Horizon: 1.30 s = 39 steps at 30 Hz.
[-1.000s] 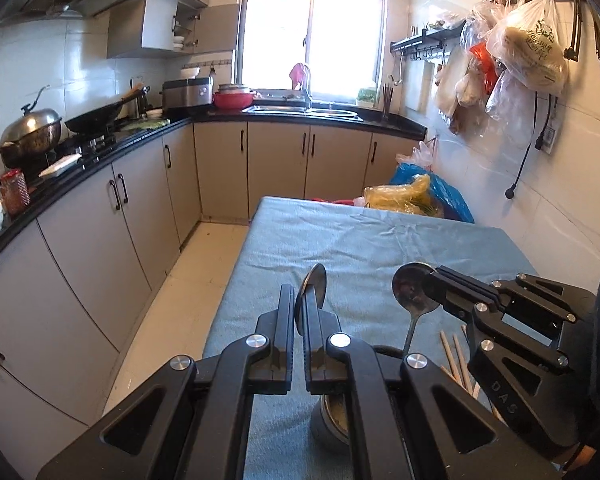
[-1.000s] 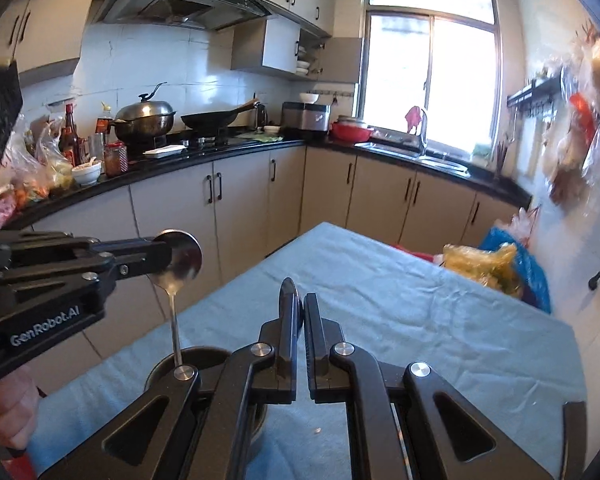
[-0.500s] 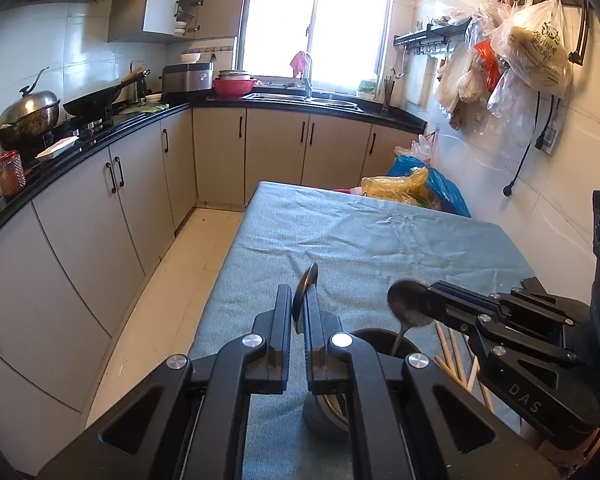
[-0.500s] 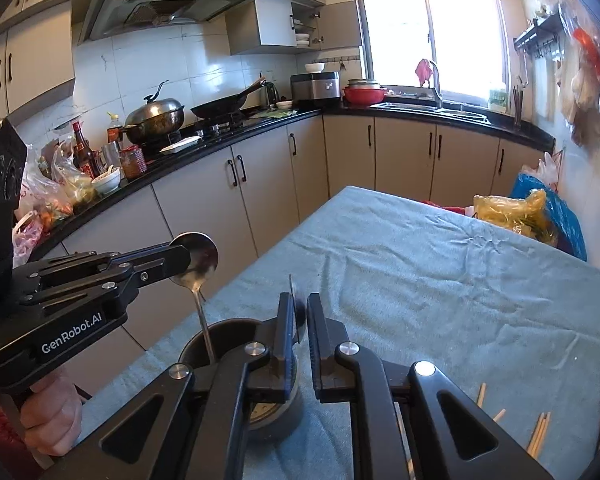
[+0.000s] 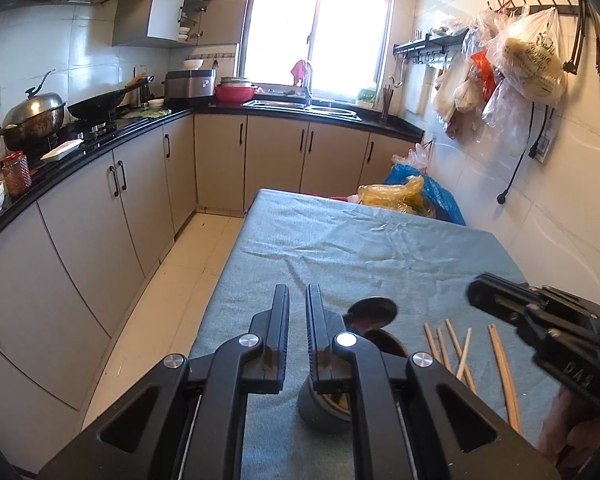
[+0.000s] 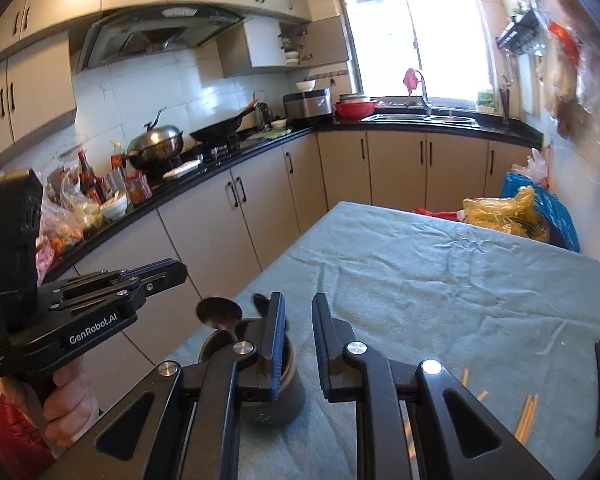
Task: Organize utensils
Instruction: 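Open both grippers to drop the spoons into the holder cup, then move the left gripper to the chopsticks and close on one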
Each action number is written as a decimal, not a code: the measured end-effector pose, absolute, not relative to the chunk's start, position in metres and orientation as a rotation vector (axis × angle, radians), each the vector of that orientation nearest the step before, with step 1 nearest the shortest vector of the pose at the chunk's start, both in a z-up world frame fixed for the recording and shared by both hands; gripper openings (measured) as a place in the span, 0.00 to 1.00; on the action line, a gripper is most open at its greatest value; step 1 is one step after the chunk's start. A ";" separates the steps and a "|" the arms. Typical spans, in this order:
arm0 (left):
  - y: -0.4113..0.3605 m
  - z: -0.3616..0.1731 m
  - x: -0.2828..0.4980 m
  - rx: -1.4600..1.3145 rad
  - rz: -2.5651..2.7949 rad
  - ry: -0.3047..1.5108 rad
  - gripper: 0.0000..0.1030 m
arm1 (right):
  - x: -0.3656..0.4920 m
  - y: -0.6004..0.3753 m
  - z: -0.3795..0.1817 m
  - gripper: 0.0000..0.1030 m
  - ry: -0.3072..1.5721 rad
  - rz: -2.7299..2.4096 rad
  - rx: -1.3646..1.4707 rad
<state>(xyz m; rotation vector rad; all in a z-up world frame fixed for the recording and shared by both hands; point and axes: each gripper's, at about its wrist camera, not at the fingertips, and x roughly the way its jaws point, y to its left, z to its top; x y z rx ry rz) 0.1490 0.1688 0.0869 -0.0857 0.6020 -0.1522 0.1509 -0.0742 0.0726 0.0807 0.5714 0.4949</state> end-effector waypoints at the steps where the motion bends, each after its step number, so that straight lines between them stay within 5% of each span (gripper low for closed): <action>1: 0.169 0.088 0.146 -0.085 -0.152 0.599 0.08 | 0.147 -0.080 0.074 0.15 0.567 0.493 0.094; 8: 0.153 0.092 0.098 -0.085 -0.199 0.565 0.22 | 0.108 -0.143 0.074 0.18 0.553 0.428 0.180; 19: 0.079 0.027 0.051 -0.046 -0.381 0.758 0.24 | 0.046 -0.255 0.012 0.19 0.670 0.216 0.305; 34: 0.021 -0.004 0.101 -0.020 -0.352 0.971 0.24 | 0.037 -0.313 -0.059 0.20 0.769 0.056 0.394; 39: 0.012 -0.004 0.134 -0.101 -0.333 1.040 0.32 | 0.038 -0.318 -0.074 0.20 0.785 0.067 0.453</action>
